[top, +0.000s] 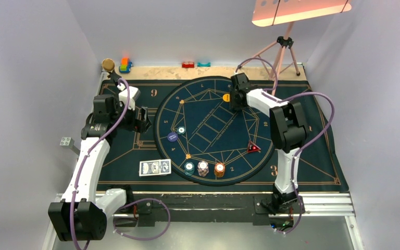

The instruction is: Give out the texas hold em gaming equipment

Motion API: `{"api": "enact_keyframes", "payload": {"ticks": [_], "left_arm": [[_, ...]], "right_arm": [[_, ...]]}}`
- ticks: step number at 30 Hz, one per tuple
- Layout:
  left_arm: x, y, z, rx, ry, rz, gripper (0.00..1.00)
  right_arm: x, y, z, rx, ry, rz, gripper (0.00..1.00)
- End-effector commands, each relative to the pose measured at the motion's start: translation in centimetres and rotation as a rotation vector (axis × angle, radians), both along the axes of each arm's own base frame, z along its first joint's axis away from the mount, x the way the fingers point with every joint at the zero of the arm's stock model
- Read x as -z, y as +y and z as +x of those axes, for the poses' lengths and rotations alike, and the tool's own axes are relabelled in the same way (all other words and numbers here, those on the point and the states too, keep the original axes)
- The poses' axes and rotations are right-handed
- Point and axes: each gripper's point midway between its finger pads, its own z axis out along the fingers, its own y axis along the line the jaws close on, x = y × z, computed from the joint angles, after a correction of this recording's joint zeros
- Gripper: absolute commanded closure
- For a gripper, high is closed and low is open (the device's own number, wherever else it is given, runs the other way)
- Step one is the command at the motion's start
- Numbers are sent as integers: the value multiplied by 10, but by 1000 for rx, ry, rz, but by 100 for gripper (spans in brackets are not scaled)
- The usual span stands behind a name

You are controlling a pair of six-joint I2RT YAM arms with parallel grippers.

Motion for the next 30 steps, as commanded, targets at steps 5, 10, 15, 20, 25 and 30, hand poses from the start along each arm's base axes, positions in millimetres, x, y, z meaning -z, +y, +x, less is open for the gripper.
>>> {"api": "enact_keyframes", "payload": {"ticks": [5, 10, 15, 20, 25, 30], "left_arm": [[-6, 0, 1, 9, -24, -7, 0], [-6, 0, 1, 5, -25, -5, 0], [-7, 0, 1, 5, -27, -5, 0], [-7, 1, 1, 3, -29, -3, 0], [-8, 3, 1, -7, -34, -1, 0], [-7, 7, 3, -32, -26, 0, 0]], "right_arm": [[-19, -11, 35, 81, -72, 2, 70], [-18, -12, 36, 79, -69, 2, 33], [-33, -10, 34, 57, -77, 2, 20], [-78, 24, 8, -46, -160, 34, 16], [-104, 110, -64, -340, -182, 61, 15], [-96, 182, -159, -688, -123, 131, 14]]}}
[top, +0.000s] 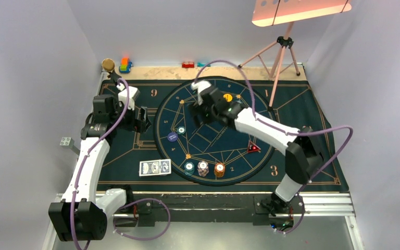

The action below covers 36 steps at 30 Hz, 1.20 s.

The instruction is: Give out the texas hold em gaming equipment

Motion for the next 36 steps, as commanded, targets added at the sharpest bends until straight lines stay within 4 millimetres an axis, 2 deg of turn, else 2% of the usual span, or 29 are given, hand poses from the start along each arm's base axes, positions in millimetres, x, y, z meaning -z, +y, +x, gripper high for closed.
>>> {"api": "enact_keyframes", "payload": {"ticks": [1, 4, 6, 11, 15, 18, 24, 32, 36], "left_arm": [[-7, 8, 4, -36, -22, 2, 0], [-6, 10, 5, -41, -19, 7, 0], [-5, 10, 5, -41, -19, 7, 0], [-5, 10, 4, -38, -21, 10, 0], [-6, 11, 4, -41, -27, 12, 0], [-5, 11, 4, -37, -25, 10, 0], [-5, 10, 4, -33, -25, 7, 0], [-6, 9, 4, -34, -27, 5, 0], [-7, 10, 4, -34, -30, 5, 0]], "right_arm": [[18, 43, -78, -295, 73, -13, 14], [24, 66, -121, -433, 102, -23, 13], [28, 78, -141, -512, 123, -24, 12], [50, 93, -181, -686, 229, -47, 9], [62, 98, -201, -777, 284, -58, 6], [72, 100, -206, -787, 306, -82, 5], [86, 103, -204, -775, 307, -123, 7], [105, 104, -202, -761, 335, -160, 27], [105, 105, -203, -759, 333, -155, 40]]}}
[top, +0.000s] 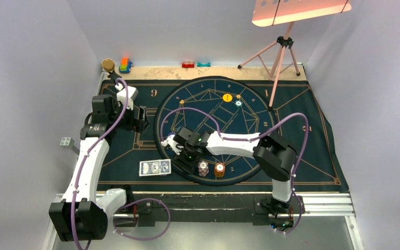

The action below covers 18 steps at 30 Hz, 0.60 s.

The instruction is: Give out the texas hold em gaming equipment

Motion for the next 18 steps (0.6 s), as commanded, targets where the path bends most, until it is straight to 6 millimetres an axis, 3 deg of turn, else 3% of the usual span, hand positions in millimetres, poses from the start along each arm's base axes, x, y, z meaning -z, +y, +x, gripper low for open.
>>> {"api": "enact_keyframes", "payload": {"ticks": [1, 7, 11, 14, 18], "left_arm": [[-7, 2, 2, -6, -31, -4, 0], [-7, 1, 2, -3, -31, -5, 0], [-7, 2, 2, -3, -29, -5, 0], [-7, 1, 2, -1, -29, -7, 0], [-8, 1, 1, 0, -33, -9, 0]], "right_arm": [[-17, 15, 6, -9, -37, 53, 43], [-23, 15, 6, -3, -49, 69, 71], [-33, 16, 8, 6, -69, 99, 99], [-48, 17, 13, 20, -104, 126, 100], [-86, 19, 25, 77, -184, 198, 100]]}}
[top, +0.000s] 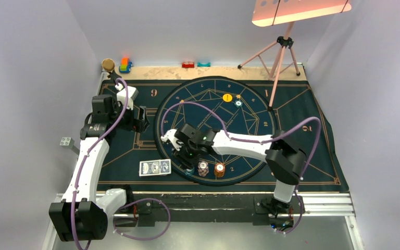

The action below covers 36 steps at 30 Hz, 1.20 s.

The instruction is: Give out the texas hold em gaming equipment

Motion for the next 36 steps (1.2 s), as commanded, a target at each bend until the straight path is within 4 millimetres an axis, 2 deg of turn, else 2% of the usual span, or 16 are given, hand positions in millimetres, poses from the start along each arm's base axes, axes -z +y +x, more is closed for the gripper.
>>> {"api": "enact_keyframes", "payload": {"ticks": [1, 4, 7, 10, 12, 15, 18, 21, 24, 36], "left_arm": [[-8, 0, 1, 2, -33, -9, 0], [-9, 0, 1, 4, -38, -8, 0], [-9, 0, 1, 5, -37, -10, 0], [-9, 0, 1, 7, -38, -9, 0], [-9, 0, 0, 7, -37, -11, 0], [-9, -1, 0, 13, -36, -14, 0], [-8, -2, 0, 15, -34, -16, 0], [-7, -3, 0, 22, -27, -22, 0], [-6, -4, -1, 29, -20, -24, 0], [-6, -4, 0, 28, -20, -23, 0]], "right_arm": [[-72, 13, 26, 90, -163, 160, 100], [-96, -2, 52, 213, -235, 191, 100], [-104, -33, 79, 385, -235, 211, 100], [-92, -86, 107, 621, -214, 182, 100], [-80, -122, 115, 764, -182, 167, 100], [-54, -166, 112, 941, -127, 146, 100], [-30, -194, 99, 1058, -92, 106, 100], [-14, -208, 87, 1128, -72, 79, 100], [-4, -210, 77, 1161, -37, 88, 100], [20, -237, 55, 1290, -23, 11, 100]]}}
